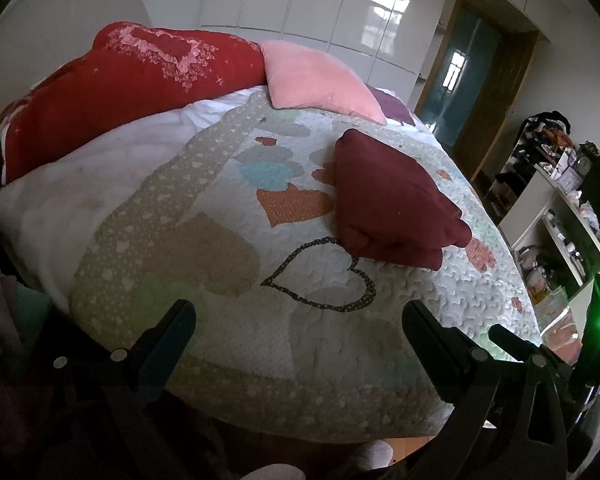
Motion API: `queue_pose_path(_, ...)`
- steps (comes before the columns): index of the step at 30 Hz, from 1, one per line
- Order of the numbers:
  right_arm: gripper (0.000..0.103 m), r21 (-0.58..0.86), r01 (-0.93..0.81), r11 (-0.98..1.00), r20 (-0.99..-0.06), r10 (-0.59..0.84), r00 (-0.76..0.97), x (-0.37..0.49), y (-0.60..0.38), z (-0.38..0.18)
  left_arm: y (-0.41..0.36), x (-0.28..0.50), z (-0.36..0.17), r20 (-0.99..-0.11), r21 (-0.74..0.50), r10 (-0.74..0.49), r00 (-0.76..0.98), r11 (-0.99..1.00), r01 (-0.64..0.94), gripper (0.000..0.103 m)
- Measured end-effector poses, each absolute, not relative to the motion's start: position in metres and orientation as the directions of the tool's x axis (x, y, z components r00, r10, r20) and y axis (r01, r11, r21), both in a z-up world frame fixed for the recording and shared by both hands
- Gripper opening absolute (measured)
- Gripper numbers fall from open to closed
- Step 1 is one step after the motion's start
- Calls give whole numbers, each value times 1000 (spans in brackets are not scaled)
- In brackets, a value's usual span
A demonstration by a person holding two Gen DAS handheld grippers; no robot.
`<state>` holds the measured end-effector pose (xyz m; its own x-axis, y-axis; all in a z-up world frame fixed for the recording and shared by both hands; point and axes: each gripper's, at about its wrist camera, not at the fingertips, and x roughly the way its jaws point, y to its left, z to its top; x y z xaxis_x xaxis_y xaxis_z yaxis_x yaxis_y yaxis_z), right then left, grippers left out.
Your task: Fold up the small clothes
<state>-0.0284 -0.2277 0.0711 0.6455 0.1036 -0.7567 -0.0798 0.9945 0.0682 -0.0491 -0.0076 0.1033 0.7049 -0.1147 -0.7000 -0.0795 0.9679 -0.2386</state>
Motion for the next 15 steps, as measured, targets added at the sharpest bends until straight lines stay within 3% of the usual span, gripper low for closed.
queue_pose_path(15,80,74,-70,995,-760,101,642,-28,-231,67,-12,-48,99,-711,-238,-127,692,969,-67,103)
